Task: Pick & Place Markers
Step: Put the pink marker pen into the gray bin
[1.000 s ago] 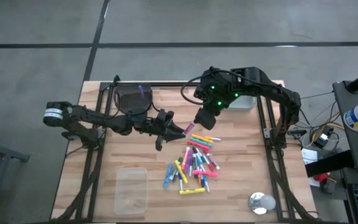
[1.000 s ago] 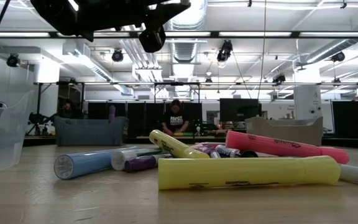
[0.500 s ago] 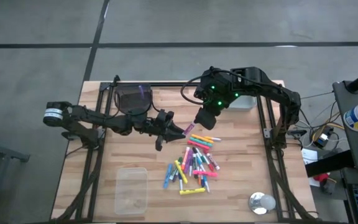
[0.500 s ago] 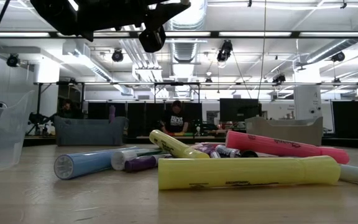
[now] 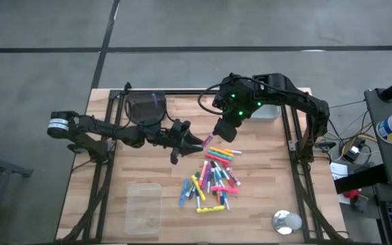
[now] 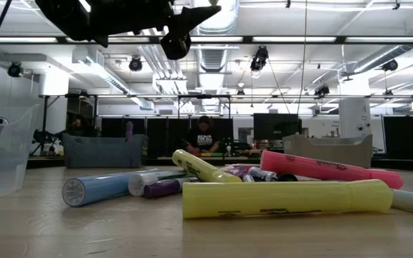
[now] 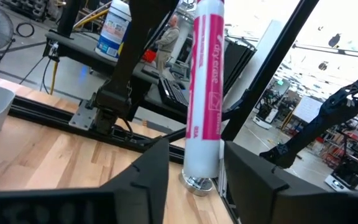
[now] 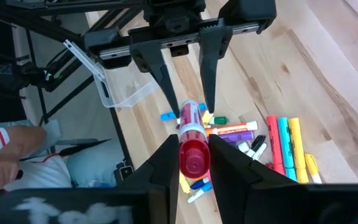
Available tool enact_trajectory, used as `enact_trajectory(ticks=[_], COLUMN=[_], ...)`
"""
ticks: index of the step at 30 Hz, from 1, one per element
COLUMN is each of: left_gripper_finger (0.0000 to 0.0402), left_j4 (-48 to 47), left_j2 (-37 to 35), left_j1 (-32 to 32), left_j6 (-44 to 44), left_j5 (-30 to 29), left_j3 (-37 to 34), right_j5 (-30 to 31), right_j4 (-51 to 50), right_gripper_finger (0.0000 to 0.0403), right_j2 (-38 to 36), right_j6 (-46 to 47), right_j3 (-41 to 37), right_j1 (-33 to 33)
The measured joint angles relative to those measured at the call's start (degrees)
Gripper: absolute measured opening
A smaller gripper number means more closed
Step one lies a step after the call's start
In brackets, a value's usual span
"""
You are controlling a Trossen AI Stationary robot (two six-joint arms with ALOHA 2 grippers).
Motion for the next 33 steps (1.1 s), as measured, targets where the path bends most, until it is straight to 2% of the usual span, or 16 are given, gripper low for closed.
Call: enact_trajectory(ticks=[5,11,20,27,33], left_gripper_finger=[0.0169,0.0170,0.0170,0.0170,0.0170], left_j4=[-0.30,-0.13,-0.31,-0.24,-0.30], left_j2=[-0.86,-3.61,-5.96,-6.45,-6.45], left_j1=[0.04,0.04,-0.45,-3.08,-5.29], left_j6=[1.13,3.66,4.00,5.68,5.82], left_j5=[-1.58,-2.10,-2.10,-1.84,-1.84], left_j3=[-0.09,-0.10,-0.63,-1.60,-1.62], right_j5=[0.66,5.54,9.42,10.80,11.06], right_j4=[-1.13,-4.54,-7.03,-7.41,-7.38], right_gripper_finger=[0.0068,0.0068,0.0068,0.0068,0.0068], right_j2=[0.00,0.00,0.00,0.00,0.00], right_j6=[0.03,0.25,0.44,-0.02,0.02], right_j3=[0.00,0.00,0.00,-0.11,-0.55], right_j1=[-0.02,-0.07,-1.63,-5.39,-11.74])
